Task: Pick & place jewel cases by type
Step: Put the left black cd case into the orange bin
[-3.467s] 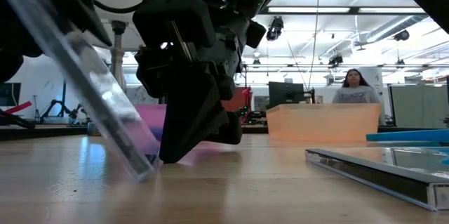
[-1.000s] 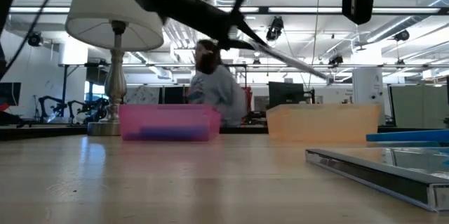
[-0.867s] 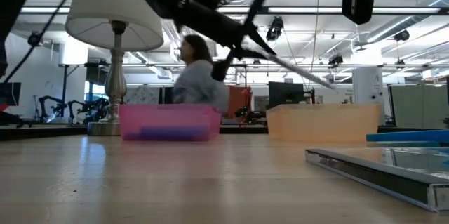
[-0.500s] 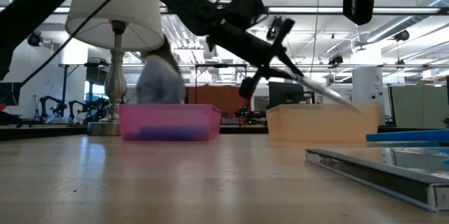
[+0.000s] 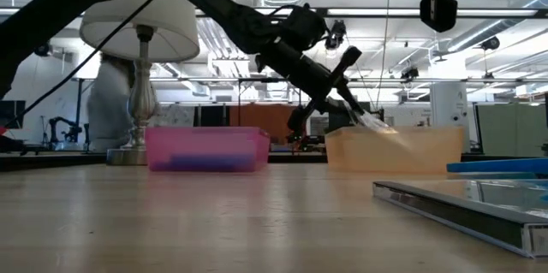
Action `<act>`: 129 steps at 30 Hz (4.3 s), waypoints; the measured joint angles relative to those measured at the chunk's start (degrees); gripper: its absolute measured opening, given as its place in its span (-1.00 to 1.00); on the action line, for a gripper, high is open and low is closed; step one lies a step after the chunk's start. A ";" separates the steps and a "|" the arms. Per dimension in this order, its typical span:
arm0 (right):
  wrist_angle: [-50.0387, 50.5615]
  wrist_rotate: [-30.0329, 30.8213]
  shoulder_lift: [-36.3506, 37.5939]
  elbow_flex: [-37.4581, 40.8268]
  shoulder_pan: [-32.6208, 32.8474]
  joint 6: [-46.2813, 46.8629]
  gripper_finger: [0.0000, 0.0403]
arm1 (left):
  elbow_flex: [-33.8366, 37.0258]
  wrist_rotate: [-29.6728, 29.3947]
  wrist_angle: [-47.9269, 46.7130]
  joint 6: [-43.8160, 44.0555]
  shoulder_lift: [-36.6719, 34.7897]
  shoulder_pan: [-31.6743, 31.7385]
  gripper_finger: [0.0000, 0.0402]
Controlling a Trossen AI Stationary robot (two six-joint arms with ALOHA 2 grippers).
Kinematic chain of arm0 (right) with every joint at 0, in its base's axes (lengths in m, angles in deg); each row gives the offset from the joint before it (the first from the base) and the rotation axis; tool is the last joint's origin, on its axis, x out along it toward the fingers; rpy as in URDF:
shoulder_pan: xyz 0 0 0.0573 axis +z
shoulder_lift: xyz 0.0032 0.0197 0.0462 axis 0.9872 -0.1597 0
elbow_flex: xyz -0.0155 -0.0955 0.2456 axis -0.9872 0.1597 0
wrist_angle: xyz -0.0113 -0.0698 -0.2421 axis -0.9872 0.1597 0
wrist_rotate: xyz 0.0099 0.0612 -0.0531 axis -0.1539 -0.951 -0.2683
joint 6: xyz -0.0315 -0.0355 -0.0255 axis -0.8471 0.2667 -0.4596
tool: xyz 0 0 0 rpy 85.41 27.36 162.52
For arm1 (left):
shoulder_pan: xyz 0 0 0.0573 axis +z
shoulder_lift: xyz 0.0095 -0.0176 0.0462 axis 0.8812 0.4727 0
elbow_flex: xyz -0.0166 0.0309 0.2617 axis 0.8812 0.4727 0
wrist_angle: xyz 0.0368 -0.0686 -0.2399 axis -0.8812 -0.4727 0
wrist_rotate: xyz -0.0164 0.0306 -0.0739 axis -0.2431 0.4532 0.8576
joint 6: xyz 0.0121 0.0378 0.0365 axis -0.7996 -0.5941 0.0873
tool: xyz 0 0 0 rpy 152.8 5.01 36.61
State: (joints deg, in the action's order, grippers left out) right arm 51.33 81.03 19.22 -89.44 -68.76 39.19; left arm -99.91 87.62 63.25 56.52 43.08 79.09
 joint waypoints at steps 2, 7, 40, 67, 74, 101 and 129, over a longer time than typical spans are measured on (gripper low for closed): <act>0.04 0.04 0.00 0.15 0.00 0.35 -0.94 | 0.00 0.02 -0.26 -0.21 0.00 -0.07 -0.75; 0.03 0.15 -0.02 0.43 -0.12 0.39 -0.94 | -0.52 -0.06 -4.88 -1.07 -0.01 -0.26 -0.49; 17.44 -20.30 -10.43 2.01 1.68 20.91 -0.94 | 0.20 -18.57 -33.86 -16.52 -16.95 -21.33 -0.33; 28.65 -22.32 -53.46 -20.83 30.83 19.05 -0.94 | 0.23 -40.23 -48.48 -9.64 -20.27 -44.14 -0.33; 32.34 -24.21 -59.39 -27.34 26.81 11.58 -0.93 | 1.93 -43.02 -53.18 -1.44 -20.78 -47.67 -0.33; 27.08 -22.84 -66.25 -40.37 10.87 0.11 -0.94 | 68.60 -29.58 2.64 41.86 -50.62 -45.77 -0.33; 24.88 -24.51 -66.07 -38.91 5.56 -2.83 -0.94 | 59.02 -16.22 5.02 39.68 -29.48 -38.57 -0.33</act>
State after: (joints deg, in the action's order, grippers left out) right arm 76.22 56.53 -46.86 -128.35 -63.20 36.36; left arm -40.89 71.41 68.28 96.20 13.60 40.52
